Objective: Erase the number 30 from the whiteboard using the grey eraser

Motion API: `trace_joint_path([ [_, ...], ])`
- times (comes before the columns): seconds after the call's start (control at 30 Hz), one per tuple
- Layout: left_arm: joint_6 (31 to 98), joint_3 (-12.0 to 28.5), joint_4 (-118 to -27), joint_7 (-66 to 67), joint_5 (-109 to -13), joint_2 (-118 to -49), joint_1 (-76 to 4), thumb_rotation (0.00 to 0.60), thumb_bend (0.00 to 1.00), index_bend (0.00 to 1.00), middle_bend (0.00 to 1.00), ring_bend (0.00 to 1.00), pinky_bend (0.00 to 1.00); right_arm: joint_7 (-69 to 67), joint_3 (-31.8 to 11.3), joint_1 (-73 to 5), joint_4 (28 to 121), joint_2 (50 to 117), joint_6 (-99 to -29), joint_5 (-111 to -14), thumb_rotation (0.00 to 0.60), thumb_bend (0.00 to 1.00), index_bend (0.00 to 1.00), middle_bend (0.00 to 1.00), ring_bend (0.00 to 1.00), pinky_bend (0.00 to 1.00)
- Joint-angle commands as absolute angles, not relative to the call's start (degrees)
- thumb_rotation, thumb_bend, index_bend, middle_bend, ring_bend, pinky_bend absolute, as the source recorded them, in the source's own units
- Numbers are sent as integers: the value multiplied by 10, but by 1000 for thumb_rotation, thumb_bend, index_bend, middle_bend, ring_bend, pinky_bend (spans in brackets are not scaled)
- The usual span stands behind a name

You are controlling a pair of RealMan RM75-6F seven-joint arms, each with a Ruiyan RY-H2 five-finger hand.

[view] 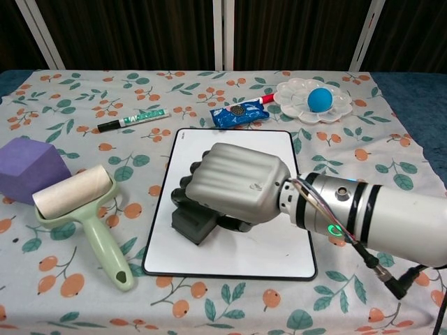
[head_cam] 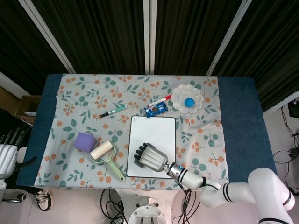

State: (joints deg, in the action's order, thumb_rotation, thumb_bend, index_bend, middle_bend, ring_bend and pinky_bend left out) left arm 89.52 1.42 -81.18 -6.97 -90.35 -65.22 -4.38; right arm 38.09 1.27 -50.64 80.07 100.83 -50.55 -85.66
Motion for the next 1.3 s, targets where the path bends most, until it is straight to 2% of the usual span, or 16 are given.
trace_joint_path([
  [0.03, 895, 13, -813, -67, -905, -653, -44, 600, 0, 74, 55, 68, 162, 391, 22, -494, 822, 984, -516, -863, 600, 317, 587, 566, 457, 487],
  [0.3, 894, 12, -815, -63, -905, -653, -44, 600, 0, 74, 55, 68, 163, 383, 25, -476, 817, 948, -514, -848, 600, 317, 593, 570, 461, 491],
  [0.67, 890, 11, -817, -57, -905, -653, -45, 600, 0, 74, 55, 68, 162, 370, 2, -460, 740, 939, -511, -808, 600, 317, 597, 574, 466, 494],
  [0.87, 888, 12, -821, -52, -904, -652, -47, 600, 0, 74, 55, 68, 162, 347, -1, -452, 732, 931, -517, -809, 600, 317, 597, 574, 465, 494],
  [1.1, 886, 11, -825, -46, -904, -652, -47, 600, 0, 74, 55, 68, 162, 302, -9, -435, 753, 902, -569, -838, 600, 318, 599, 574, 466, 494],
  [1.3, 884, 12, -827, -44, -904, -651, -49, 600, 0, 74, 55, 68, 162, 260, -8, -401, 782, 835, -626, -855, 600, 317, 598, 574, 465, 494],
])
